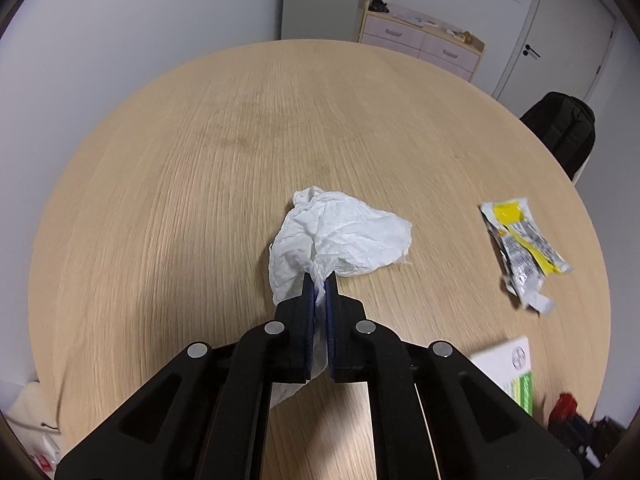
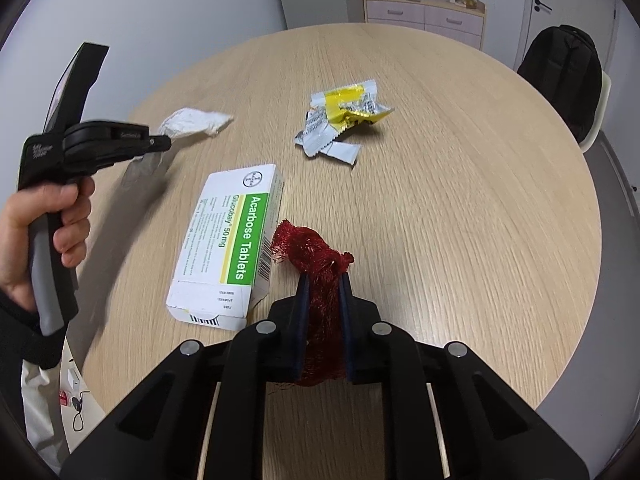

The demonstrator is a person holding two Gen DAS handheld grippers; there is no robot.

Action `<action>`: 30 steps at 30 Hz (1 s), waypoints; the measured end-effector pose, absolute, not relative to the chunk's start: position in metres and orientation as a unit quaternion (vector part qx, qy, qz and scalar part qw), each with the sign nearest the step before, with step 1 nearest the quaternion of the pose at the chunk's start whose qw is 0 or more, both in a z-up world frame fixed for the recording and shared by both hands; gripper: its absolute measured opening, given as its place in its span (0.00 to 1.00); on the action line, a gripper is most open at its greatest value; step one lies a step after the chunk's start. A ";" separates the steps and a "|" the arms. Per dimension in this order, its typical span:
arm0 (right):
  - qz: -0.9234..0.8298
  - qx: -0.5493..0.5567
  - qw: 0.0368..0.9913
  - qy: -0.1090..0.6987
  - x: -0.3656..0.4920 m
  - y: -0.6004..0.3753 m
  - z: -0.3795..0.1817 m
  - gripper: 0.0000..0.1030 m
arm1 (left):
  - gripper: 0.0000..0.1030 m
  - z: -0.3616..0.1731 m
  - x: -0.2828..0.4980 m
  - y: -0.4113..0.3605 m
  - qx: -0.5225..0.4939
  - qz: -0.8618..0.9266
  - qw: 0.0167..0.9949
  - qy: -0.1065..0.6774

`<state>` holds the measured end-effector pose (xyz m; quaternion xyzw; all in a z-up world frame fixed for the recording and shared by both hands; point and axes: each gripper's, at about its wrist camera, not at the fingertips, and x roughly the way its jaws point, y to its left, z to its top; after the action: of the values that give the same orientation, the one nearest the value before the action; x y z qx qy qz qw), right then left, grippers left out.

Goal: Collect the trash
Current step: 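Carry the tissue and red net down under the table toward the bin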

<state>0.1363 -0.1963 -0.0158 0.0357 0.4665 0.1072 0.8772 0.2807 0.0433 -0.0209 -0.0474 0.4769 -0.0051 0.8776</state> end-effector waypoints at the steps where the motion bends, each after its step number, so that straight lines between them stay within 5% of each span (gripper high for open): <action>1: 0.107 0.036 0.878 0.465 0.135 -0.197 -0.014 0.13 | 0.04 -0.020 0.280 0.042 -0.048 -0.006 0.878 0.476; 30: 0.109 0.017 0.901 0.421 0.067 -0.179 0.014 0.13 | 0.04 0.008 0.124 0.037 -0.047 -0.005 0.899 0.435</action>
<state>0.0669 -0.1789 0.0137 0.0169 0.4207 0.1088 0.9005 0.1241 0.0372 0.0080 -0.0467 0.4352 -0.0054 0.8991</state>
